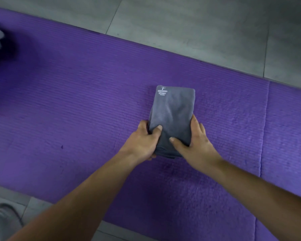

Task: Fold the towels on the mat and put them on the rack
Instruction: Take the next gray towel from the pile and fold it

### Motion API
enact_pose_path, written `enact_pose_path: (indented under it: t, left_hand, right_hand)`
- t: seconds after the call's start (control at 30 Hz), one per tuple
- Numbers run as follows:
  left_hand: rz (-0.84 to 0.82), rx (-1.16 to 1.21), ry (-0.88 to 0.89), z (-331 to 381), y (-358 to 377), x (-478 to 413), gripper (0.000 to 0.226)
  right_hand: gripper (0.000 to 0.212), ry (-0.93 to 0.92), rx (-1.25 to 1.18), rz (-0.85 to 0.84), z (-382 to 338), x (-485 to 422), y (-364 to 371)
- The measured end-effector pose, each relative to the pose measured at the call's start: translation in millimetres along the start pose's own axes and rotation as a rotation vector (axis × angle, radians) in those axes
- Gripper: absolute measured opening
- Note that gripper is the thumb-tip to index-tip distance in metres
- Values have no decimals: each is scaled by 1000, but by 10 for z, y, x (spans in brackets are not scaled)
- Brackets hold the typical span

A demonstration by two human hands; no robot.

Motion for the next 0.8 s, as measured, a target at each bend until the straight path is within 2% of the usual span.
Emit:
enact_pose_path:
  t: [0.03, 0.1, 0.17, 0.3, 0.4, 0.5, 0.73, 0.8]
  left_hand:
    - [36, -133, 51, -17, -26, -6, 44]
    - [136, -314, 146, -13, -104, 23, 46]
    - [221, -351, 217, 4, -172, 89, 41]
    - [317, -393, 323, 10, -227, 144, 35]
    - [281, -344, 306, -18, -198, 47, 27]
    - [262, -311, 307, -37, -192, -38, 26]
    - [171, -252, 120, -198, -166, -64, 44]
    - [135, -366, 134, -181, -190, -26, 51]
  right_hand:
    - [98, -21, 53, 20, -13, 9, 2]
    - [99, -166, 222, 162, -142, -46, -87]
    - [91, -382, 354, 270, -364, -160, -172]
    - [73, -633, 609, 120, -555, -483, 41]
    - [73, -634, 786, 72, -448, -633, 273]
    - [74, -617, 830, 62, -436, -713, 316]
    - [72, -540, 837, 6, -460, -726, 376]
    - [73, -547, 757, -46, -453, -718, 320]
Point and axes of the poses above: each hand's wrist, its own x-axis away from the middle knuckle, its own y-axis out of the palm, z = x × y, the point moved 6 cm from there along -x, towards the middle knuckle, and after that the axes turned 14 degrees about z, right-handed, at the moved point
